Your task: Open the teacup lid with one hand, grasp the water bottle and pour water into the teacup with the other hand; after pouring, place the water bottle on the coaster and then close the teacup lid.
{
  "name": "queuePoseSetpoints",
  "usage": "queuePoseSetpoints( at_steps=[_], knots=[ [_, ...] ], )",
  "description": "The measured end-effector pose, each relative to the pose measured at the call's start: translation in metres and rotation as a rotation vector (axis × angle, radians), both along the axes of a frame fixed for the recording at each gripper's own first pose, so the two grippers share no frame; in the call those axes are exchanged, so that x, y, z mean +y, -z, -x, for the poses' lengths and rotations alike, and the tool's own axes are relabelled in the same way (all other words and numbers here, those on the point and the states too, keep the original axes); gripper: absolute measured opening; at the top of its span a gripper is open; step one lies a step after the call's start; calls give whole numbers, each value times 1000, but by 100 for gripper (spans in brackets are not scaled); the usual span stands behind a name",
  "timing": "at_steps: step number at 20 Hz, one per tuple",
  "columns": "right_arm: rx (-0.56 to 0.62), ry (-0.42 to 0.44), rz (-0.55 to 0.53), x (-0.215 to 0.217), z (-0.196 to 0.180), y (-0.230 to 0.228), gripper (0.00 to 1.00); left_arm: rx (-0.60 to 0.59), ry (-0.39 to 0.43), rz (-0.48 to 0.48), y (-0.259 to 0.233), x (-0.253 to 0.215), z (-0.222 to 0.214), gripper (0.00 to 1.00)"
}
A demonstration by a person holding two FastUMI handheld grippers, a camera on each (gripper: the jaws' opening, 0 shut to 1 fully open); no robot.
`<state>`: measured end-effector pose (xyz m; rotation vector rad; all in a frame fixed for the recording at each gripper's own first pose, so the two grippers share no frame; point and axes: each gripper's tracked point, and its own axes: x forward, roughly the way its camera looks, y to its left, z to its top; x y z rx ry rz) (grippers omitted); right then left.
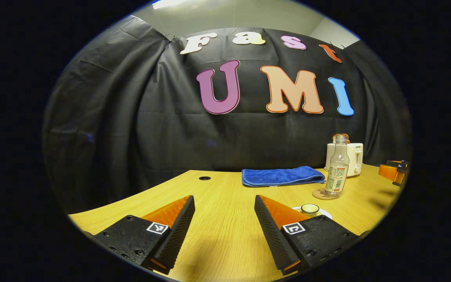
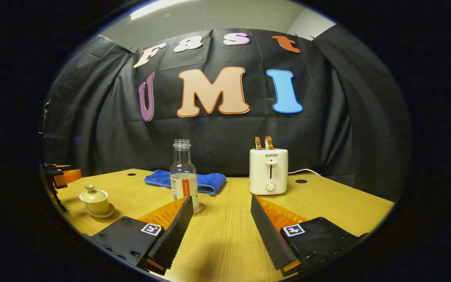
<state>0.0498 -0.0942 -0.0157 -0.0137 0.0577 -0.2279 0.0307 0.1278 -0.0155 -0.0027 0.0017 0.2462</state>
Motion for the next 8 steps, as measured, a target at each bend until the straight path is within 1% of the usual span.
queuePoseSetpoints(
  at_steps=[8],
  knots=[
    [0,0,0,0,0,0,96,0,0,0,0,0,0,90]
  ],
)
